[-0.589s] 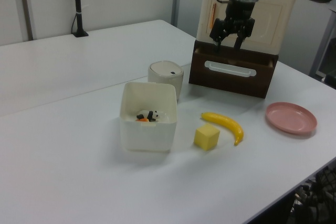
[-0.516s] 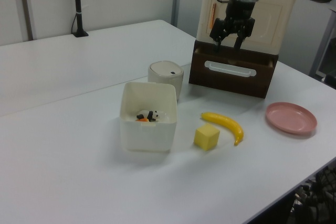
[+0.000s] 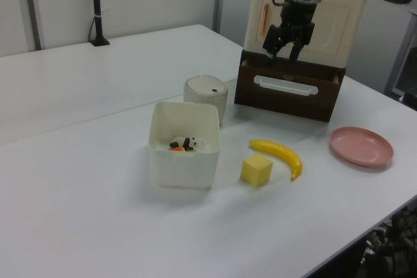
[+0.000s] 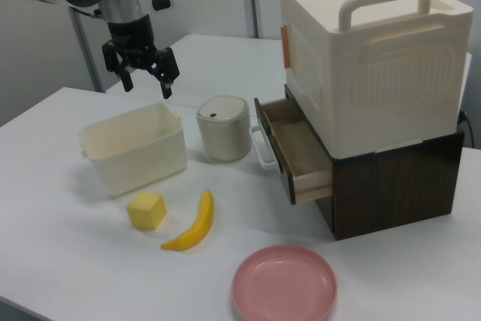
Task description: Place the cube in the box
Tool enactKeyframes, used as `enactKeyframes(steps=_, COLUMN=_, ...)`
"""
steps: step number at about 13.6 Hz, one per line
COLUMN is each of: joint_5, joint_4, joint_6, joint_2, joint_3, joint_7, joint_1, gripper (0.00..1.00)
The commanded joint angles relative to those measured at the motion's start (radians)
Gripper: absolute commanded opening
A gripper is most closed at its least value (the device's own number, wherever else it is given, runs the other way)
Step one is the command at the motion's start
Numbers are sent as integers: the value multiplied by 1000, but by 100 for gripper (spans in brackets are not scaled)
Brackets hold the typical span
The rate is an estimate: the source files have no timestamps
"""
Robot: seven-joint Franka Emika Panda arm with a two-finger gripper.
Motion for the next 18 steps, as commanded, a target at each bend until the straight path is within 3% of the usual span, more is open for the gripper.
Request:
enactKeyframes(steps=1, joint_5=-6, joint_4=-28, joint_6=-4, joint_2=-23, joint_3=-12, joint_7=-42, joint_1=17, gripper=100)
enactKeyframes(steps=7, joint_5=-3, joint_4=-34, joint_6=-16, joint_2=-19, joint_3=-35, joint_7=-114, joint_1=38, gripper=100)
enactKeyframes(steps=10, joint_5=-9, joint_4=-34, joint_6=-148, joint_2=-23, joint_3=-35, joint_7=-377, joint_1=31, gripper=100)
enactKeyframes(steps=14, joint_5=-9, joint_4=-37, joint_6=-116, joint_2=-9, joint_3=-33, joint_7=-252, joint_1=40, gripper=100)
enactKeyframes(steps=18, joint_5=-17, joint_4=-49, joint_6=-144, joint_2=-17, joint_3=-29, joint_7=-225, joint_1=40, gripper=100)
